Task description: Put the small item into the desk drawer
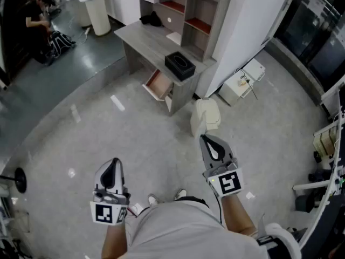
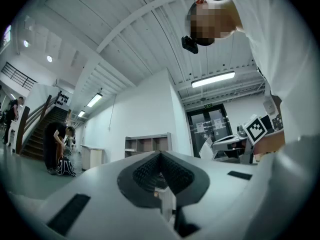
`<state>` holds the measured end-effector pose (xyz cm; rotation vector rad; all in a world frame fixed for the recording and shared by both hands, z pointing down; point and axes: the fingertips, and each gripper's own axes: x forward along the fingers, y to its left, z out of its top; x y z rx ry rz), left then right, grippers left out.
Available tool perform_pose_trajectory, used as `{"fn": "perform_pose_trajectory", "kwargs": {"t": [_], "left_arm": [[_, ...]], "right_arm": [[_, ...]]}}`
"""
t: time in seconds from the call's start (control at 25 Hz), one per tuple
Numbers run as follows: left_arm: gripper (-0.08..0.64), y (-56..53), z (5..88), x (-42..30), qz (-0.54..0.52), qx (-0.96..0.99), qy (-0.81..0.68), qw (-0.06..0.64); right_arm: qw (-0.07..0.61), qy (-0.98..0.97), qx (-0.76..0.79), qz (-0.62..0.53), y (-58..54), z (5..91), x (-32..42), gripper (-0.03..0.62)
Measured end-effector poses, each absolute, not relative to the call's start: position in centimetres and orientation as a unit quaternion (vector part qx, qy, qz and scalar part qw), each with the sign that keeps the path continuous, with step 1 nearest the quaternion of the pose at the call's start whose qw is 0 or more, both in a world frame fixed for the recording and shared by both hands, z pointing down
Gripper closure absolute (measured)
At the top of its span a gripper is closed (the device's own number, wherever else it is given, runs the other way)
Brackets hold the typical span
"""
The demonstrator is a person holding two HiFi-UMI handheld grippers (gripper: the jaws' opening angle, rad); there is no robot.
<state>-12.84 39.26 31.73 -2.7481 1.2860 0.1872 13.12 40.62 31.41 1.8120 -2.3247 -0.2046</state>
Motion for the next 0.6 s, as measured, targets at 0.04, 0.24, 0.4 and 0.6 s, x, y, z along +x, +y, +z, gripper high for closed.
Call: {"fn": "perform_pose_trajectory", "kwargs": {"t": [0.04, 0.24, 0.4, 0.6], "left_arm": [[0.543, 39.3, 31.7, -12.6, 0.062, -0.903, 0.423, 0.05], [0.543, 39.7, 31.9, -11.5, 0.058, -0.901, 0.426, 0.048], [0.543, 40.1, 32.1, -10.1, 0.056, -0.896, 0.437, 0.049], [0.543, 41.3, 33.4, -8.1, 0.041, -0.892, 0.448, 0.042]], "right_arm": [[0.093, -0.784, 0.611, -0.068, 40.7, 31.5, 13.3, 0.569], [0.093, -0.787, 0.607, -0.063, 40.9, 32.0, 14.4, 0.569], [0.09, -0.799, 0.593, -0.05, 41.0, 33.0, 15.5, 0.569], [0.071, -0.818, 0.57, -0.023, 41.5, 34.7, 17.6, 0.569]]}}
